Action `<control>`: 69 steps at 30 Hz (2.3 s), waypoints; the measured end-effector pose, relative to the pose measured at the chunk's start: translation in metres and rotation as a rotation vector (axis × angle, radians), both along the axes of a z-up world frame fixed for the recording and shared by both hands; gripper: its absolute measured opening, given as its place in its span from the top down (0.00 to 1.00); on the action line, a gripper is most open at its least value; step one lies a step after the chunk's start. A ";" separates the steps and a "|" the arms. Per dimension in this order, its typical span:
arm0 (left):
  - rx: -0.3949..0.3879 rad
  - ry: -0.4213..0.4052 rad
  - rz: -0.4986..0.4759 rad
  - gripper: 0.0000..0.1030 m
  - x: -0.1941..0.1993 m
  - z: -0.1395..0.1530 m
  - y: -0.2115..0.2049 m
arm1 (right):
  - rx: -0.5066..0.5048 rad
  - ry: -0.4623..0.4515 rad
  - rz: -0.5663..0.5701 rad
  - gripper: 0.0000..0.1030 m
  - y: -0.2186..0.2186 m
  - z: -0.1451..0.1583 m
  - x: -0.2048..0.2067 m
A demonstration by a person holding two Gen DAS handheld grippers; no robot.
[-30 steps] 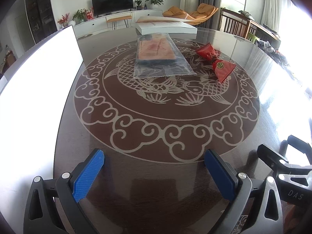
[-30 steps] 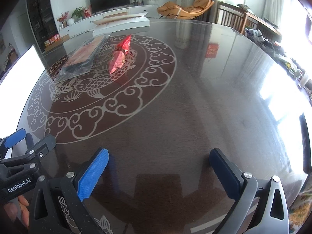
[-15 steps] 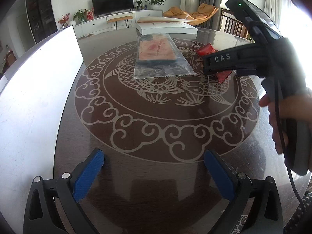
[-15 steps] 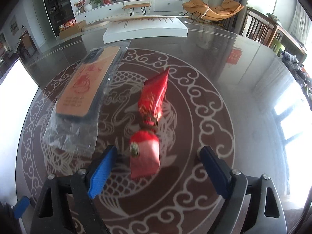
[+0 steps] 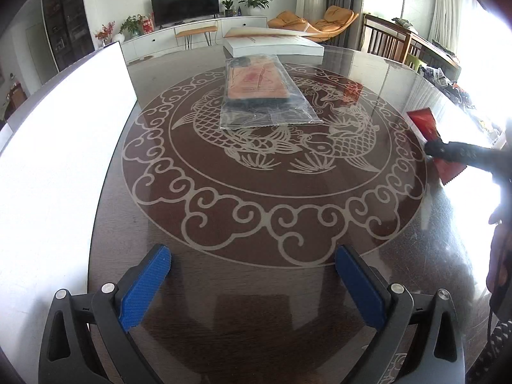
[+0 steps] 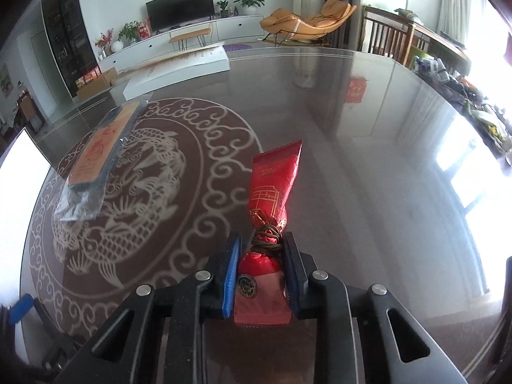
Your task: Organize objects
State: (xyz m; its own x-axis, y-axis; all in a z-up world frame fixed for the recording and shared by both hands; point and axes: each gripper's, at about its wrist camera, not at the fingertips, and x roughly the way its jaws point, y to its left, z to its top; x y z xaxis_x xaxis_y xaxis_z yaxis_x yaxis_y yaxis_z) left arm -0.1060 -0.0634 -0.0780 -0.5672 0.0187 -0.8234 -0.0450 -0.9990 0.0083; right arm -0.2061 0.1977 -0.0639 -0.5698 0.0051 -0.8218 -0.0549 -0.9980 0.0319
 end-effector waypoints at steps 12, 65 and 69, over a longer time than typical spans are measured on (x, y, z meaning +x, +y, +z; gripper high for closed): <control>-0.001 0.000 0.001 0.00 0.000 0.000 0.000 | 0.029 0.031 -0.025 0.18 0.015 -0.004 0.056; 0.001 -0.087 -0.111 0.00 -0.255 0.000 0.021 | 0.044 0.009 -0.003 0.03 0.007 -0.009 0.051; -0.001 -0.054 -0.090 0.18 -0.248 0.004 0.017 | 0.044 0.009 -0.003 0.03 0.007 -0.009 0.051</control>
State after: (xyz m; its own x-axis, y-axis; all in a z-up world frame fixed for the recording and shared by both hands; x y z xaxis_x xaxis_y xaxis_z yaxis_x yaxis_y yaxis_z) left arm -0.3536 -0.0467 -0.0738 -0.5183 0.0663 -0.8526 -0.1345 -0.9909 0.0047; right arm -0.1551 0.2048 -0.0729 -0.5767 0.0428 -0.8158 -0.0573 -0.9983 -0.0119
